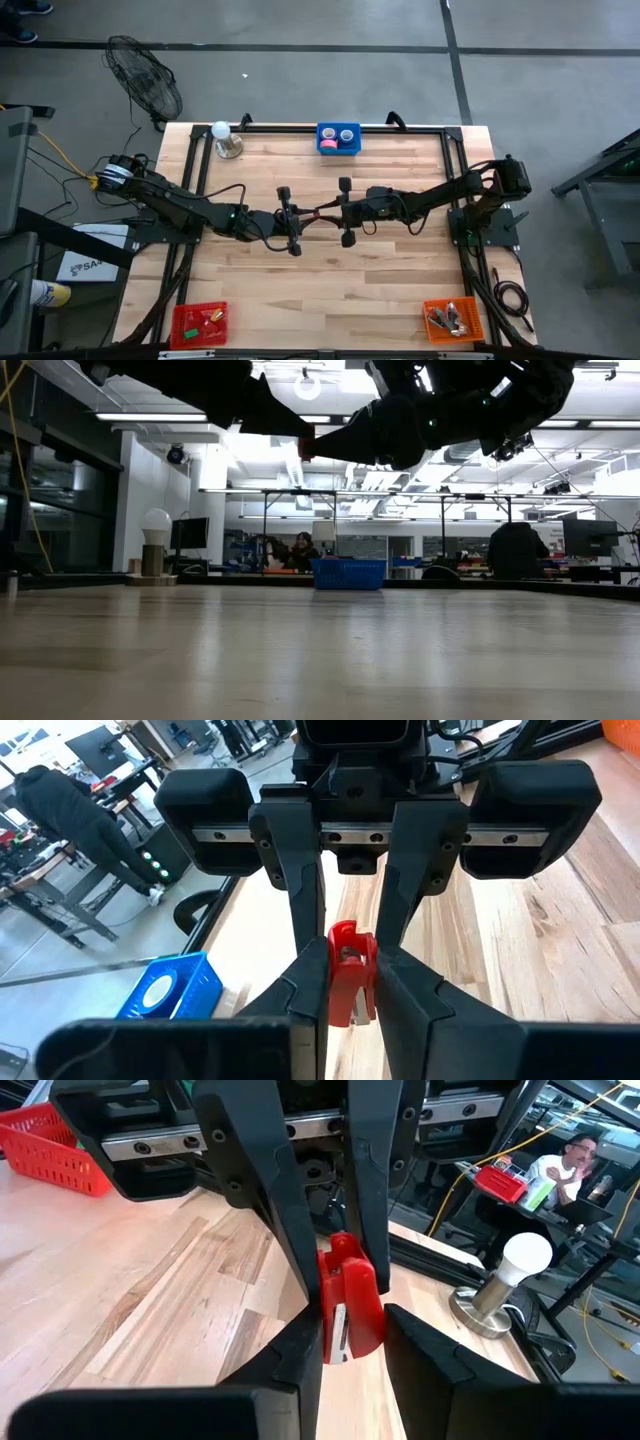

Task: Pick and place Stapler, Stapler remover, tape
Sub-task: Put the red stapler into the red bin

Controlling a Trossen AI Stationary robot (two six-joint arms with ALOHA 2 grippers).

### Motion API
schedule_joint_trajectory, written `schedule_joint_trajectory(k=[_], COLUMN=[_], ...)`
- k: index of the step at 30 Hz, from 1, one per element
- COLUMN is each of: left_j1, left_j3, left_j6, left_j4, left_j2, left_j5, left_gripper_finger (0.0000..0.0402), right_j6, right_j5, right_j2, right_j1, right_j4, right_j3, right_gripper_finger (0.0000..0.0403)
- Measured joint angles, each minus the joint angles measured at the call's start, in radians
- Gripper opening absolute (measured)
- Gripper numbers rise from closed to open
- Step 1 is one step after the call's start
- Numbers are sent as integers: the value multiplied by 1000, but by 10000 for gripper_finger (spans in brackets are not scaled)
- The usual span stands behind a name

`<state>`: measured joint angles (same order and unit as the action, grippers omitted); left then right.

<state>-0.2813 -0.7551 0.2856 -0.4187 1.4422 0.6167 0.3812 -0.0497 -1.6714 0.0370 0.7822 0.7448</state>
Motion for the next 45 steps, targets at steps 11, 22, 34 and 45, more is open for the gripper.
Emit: schedule_joint_trajectory(k=[11,22,34,45], left_j1=[0,-81,-303,-459], left_j3=[0,-20,-306,-301], left_j6=[-6,-163,-975,-1519], left_j4=[26,283,1178,1292], left_j2=[0,-70,-136,-136], left_j5=[49,179,-142,-437], left_gripper_finger=[53,53,53,53], right_j6=[-32,-99,-119,-119], right_j5=[-100,-161,-134,-127], right_j2=[18,132,146,146], right_j1=[2,2,3,3], right_j4=[-85,-430,-528,-523], right_j3=[1,1,1,1], right_gripper_finger=[172,240,237,236])
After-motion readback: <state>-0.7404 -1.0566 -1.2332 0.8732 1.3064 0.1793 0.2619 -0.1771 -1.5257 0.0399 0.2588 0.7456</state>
